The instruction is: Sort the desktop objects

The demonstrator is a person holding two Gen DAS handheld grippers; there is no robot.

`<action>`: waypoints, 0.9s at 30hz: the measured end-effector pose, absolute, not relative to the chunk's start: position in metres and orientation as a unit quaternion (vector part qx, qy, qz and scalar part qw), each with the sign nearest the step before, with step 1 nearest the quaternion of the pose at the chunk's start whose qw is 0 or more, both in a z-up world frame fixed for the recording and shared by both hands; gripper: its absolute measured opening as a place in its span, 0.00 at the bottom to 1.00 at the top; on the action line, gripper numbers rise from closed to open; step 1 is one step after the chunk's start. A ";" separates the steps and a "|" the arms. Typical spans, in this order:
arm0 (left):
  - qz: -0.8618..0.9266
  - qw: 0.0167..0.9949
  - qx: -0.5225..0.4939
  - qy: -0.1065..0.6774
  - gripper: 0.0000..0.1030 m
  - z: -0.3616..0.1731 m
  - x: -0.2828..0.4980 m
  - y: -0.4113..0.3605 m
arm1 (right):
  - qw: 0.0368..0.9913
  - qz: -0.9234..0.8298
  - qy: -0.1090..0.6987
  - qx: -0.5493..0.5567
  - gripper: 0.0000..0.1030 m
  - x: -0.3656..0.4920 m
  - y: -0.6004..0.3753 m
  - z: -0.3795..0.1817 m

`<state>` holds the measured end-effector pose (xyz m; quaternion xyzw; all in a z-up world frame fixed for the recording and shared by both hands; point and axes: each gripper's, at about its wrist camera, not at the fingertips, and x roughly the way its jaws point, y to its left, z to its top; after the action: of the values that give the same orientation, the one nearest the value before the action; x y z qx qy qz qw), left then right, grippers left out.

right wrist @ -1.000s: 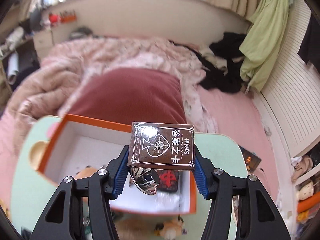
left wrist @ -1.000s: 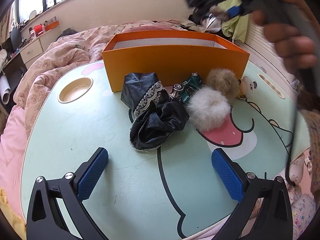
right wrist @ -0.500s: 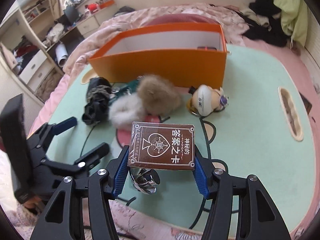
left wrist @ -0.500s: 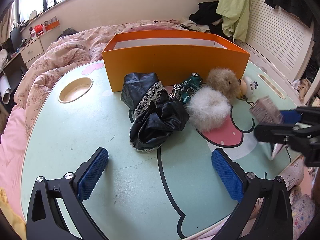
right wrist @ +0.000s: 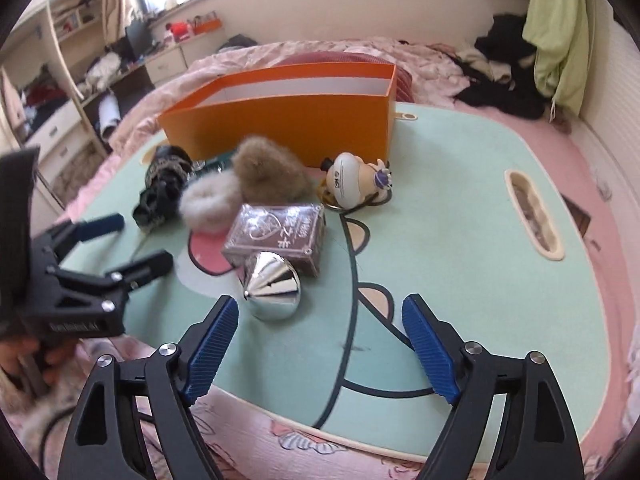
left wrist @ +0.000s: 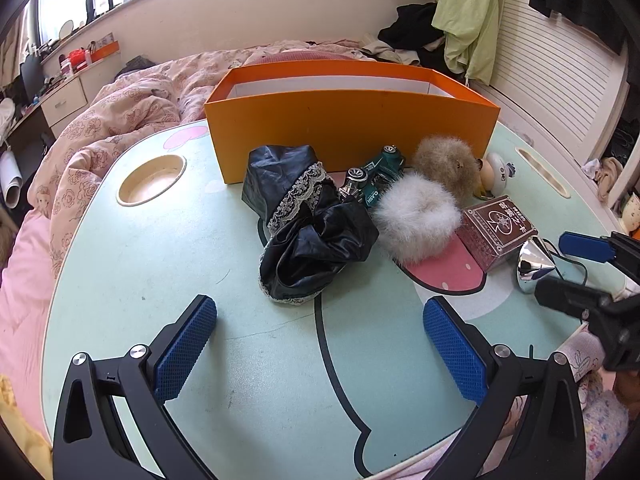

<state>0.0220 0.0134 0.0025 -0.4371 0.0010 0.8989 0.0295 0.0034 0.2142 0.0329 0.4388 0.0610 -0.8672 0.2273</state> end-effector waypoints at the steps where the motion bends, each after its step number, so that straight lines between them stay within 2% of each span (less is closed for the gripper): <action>1: 0.899 0.030 -0.437 0.001 1.00 0.002 0.022 0.013 | 0.228 -0.868 0.065 0.436 0.82 0.005 0.214 0.032; 3: 0.899 0.030 -0.437 0.001 1.00 0.002 0.022 0.013 | 0.231 -0.868 0.067 0.435 0.85 0.001 0.212 0.029; 10: 0.899 0.030 -0.437 0.001 1.00 0.002 0.022 0.013 | 0.242 -0.866 0.079 0.430 0.83 0.002 0.204 0.024; 12: 0.899 0.030 -0.437 0.001 1.00 0.002 0.022 0.013 | 0.244 -0.867 0.085 0.426 0.67 0.006 0.202 0.025; 13: 0.899 0.030 -0.437 0.001 1.00 0.002 0.022 0.013 | 0.243 -0.868 0.088 0.425 0.62 0.007 0.202 0.025; 15: 0.899 0.030 -0.437 0.001 1.00 0.002 0.022 0.013 | 0.243 -0.869 0.088 0.421 0.38 0.008 0.202 0.026; 18: 0.899 0.030 -0.437 0.001 1.00 0.002 0.022 0.013 | 0.245 -0.869 0.080 0.423 0.13 0.008 0.206 0.026; 20: 0.899 0.030 -0.437 0.001 1.00 0.002 0.022 0.013 | 0.245 -0.869 0.072 0.424 0.07 0.008 0.211 0.026; 27: 0.899 0.030 -0.437 0.001 1.00 0.002 0.022 0.013 | 0.215 -0.876 0.046 0.430 0.07 -0.008 0.225 0.026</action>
<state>0.0218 0.0132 0.0023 -0.4367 0.0010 0.8991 0.0302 -0.0085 0.2253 0.0257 0.4296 0.0457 -0.8758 0.2152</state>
